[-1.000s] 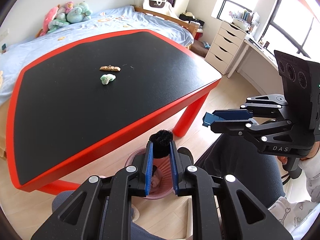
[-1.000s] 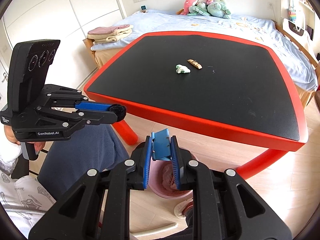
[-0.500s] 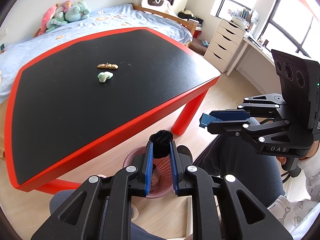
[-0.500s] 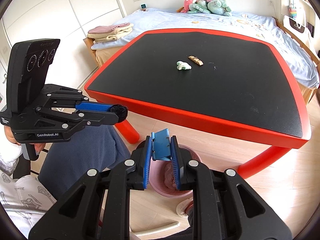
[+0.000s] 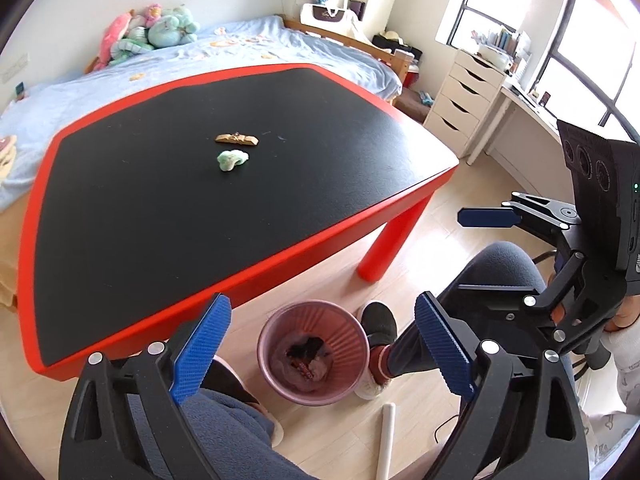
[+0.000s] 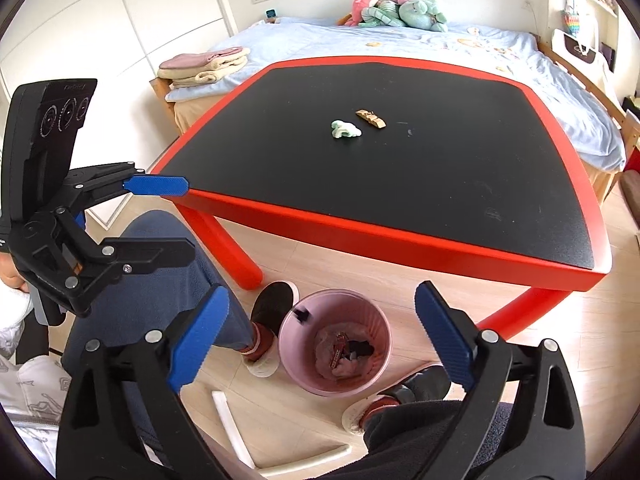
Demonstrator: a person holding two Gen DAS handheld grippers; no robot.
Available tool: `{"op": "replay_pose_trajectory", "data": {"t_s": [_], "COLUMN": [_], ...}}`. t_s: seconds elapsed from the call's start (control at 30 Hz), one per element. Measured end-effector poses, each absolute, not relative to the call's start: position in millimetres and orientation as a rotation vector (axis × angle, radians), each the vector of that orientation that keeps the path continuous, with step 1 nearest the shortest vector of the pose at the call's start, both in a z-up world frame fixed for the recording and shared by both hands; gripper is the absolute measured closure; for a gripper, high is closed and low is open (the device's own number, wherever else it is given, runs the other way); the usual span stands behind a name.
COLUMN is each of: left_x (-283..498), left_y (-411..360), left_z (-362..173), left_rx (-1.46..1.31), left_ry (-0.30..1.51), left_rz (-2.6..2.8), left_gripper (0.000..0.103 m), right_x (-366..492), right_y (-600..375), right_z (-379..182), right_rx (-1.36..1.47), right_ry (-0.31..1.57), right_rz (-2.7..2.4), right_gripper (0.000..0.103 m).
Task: Collect trash
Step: 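Reach both tools back toward the green ball and wooden clothespin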
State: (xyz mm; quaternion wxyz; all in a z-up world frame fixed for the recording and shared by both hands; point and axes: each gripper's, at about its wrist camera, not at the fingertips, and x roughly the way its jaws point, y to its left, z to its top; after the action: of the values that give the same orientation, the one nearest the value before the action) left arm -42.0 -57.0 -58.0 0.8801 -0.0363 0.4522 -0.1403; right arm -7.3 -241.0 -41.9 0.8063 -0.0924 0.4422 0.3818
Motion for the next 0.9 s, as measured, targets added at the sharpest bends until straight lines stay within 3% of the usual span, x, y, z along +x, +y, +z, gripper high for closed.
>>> {"op": "replay_pose_trajectory", "data": {"t_s": [0.1, 0.9], "left_x": [-41.8, -41.0], "left_y": [-53.6, -42.7], "left_z": [-55.0, -46.7], "left_rx": [-0.075, -0.077], "left_ry": [0.935, 0.928], "left_rz": [-0.263, -0.215], "left_gripper": [0.008, 0.008], "right_x": [-6.5, 2.6], "right_y": [-242.9, -246.8], "right_z": [-40.4, -33.7], "right_rx": [-0.185, -0.162], "right_ry": [0.948, 0.952], "right_rz": [0.812, 0.802], "right_gripper": [0.005, 0.003]}}
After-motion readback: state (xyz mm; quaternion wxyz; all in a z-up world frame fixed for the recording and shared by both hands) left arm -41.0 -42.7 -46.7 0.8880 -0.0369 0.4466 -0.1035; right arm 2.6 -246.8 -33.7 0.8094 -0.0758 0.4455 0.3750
